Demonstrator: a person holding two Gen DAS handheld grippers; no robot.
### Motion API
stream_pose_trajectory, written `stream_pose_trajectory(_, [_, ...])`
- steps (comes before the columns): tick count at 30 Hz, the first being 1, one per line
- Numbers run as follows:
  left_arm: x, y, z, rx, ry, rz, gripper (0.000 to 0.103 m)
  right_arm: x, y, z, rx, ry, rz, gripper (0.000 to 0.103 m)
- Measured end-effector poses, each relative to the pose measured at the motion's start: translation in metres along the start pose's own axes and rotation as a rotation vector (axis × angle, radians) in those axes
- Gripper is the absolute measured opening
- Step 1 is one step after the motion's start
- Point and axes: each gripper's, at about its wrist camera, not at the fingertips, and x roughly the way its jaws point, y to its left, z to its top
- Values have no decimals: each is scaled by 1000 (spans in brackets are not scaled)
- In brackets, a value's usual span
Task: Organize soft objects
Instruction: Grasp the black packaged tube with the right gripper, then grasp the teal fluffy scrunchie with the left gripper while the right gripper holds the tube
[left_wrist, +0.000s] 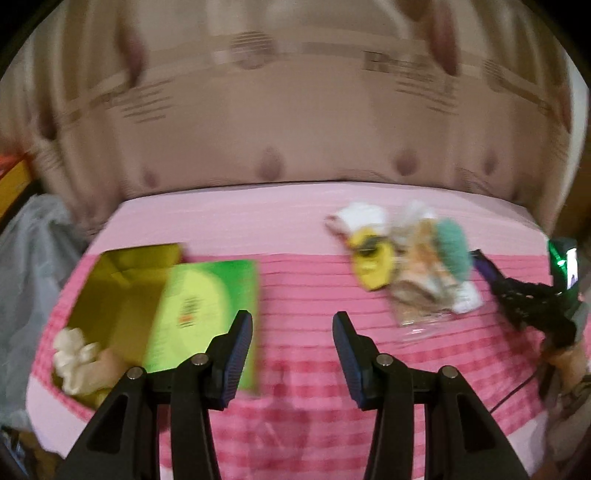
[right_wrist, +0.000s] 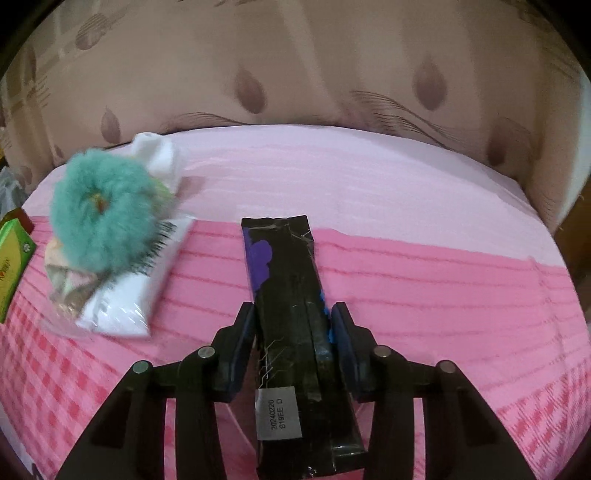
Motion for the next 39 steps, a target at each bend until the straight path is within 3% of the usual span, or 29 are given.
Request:
stream_pose_trajectory(5, [16,-50,12,44,31,-118,46,-17,-30,-13,49,3,-62,38])
stream_pose_trajectory(13, [40,-102,39,72,72,-224,46,-37,-73,-32,122,1,-124,39])
stream_pose_trajectory(20, [74,-125,58,54,125,-265,46,-38,-74,-31,137,2,-112,40])
stream_pose_trajectory(33, [124,-149,77,12,215,-268,46,-36,-81,-29,150,0,-84,43])
stream_pose_trajectory(34, [126,-149,77,9,216,-264,45,-36,-81,-29,149,0,-84,43])
stream_pose_trajectory(37, [129,-150,77,11,222,-258,15,-36,-81,-29,150,0,-82,44])
stream_pose_trajectory(39, [130,-149,77,5,224,-257,13,-36,-81,-29,154,-1,-77,44])
